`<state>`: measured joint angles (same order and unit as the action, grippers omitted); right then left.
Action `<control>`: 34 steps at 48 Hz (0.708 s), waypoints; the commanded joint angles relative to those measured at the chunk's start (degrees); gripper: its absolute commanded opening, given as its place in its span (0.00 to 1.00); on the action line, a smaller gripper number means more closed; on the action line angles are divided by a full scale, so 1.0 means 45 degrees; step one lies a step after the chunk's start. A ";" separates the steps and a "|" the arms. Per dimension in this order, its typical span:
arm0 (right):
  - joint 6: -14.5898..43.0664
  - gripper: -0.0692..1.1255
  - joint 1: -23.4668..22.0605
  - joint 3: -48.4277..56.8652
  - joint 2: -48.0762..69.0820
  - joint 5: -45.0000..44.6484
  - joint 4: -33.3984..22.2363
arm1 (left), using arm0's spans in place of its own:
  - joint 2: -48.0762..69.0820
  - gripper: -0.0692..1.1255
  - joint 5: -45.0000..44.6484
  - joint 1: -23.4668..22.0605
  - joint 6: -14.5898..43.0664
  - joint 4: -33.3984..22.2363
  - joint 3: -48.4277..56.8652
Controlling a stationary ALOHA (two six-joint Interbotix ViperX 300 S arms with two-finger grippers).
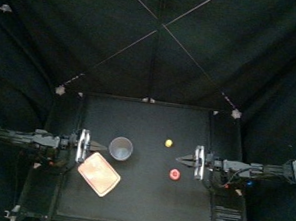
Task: Pick the yellow can then place it in the grey bowl
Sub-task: Pick the yellow can
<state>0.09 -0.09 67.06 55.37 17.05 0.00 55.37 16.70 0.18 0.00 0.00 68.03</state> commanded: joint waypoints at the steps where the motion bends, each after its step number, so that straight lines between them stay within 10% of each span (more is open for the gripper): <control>1: -0.0039 0.04 -0.0664 -0.0078 -0.0410 0.0020 -0.0059 | -0.0176 0.00 0.0078 -0.0020 0.0020 -0.0039 -0.0391; 21: 0.0078 0.11 -0.5137 0.0176 -0.4570 0.0176 0.0000 | -0.0176 0.04 0.0137 0.0449 0.0059 0.0039 -0.0410; 34: 0.0195 0.68 -0.5332 -0.0039 -0.6484 0.1367 0.0527 | -0.0195 0.04 0.0156 0.0449 0.0059 0.0020 -0.0371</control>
<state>0.62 -23.82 68.29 27.25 21.36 0.97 54.84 16.88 2.11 0.26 0.00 67.59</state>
